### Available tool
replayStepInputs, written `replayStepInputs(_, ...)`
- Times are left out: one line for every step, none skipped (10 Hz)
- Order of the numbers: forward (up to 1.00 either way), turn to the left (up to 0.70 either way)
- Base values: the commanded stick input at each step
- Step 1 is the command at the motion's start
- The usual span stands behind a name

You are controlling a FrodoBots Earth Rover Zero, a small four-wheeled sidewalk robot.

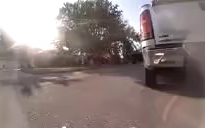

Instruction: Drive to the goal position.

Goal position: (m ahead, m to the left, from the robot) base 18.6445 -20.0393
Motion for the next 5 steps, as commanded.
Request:
replayStepInputs(0.00,0.00)
replayStepInputs(0.00,0.00)
replayStepInputs(0.00,0.00)
replayStepInputs(0.00,0.00)
replayStepInputs(0.00,0.00)
